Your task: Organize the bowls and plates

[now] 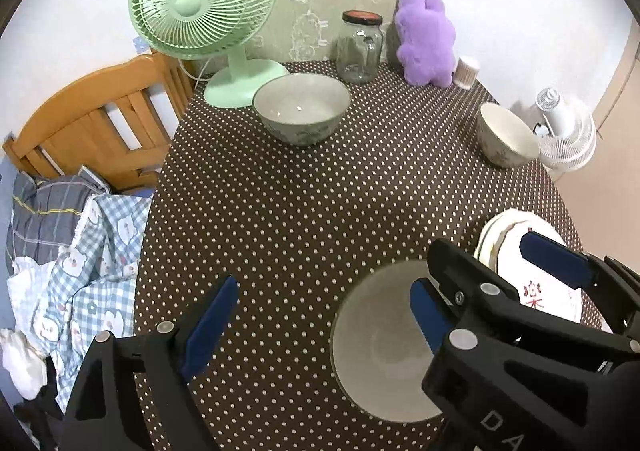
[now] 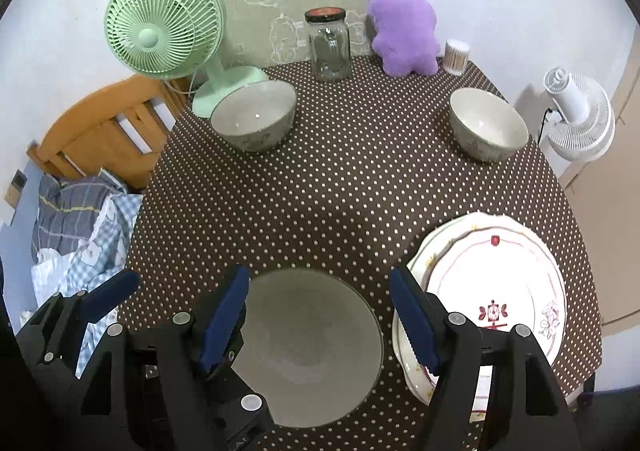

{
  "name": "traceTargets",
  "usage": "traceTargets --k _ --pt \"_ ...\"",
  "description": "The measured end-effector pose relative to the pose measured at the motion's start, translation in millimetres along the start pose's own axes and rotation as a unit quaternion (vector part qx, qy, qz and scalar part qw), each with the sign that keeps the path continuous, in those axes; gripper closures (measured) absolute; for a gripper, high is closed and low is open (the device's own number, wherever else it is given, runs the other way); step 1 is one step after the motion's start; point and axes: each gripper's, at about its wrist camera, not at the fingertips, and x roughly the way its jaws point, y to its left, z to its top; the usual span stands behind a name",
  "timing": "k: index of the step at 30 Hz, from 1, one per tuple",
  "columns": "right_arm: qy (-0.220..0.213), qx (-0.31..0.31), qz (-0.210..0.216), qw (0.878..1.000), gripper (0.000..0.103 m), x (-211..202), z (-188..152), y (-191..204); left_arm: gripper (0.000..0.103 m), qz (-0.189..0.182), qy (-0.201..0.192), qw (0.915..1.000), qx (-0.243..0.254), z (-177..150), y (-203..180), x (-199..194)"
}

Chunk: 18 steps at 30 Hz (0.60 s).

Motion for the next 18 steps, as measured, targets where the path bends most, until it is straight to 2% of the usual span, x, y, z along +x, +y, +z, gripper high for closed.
traceTargets --k 6,12,18 --pt "-0.014 -0.019 -0.008 1.000 0.027 -2.2 26.3 6.8 0.014 0.011 -0.022 0.9996 -0.016 24.6 1.1 -0.6" --pt "-0.032 -0.043 0.023 0.998 0.027 5.1 64.9 7.5 0.014 0.042 -0.040 0.9971 -0.048 55.6 2.8 0.8" --pt "-0.046 -0.057 0.025 0.997 0.027 20.1 101.4 2.9 0.014 0.068 -0.050 0.9939 -0.071 87.4 4.3 17.5"
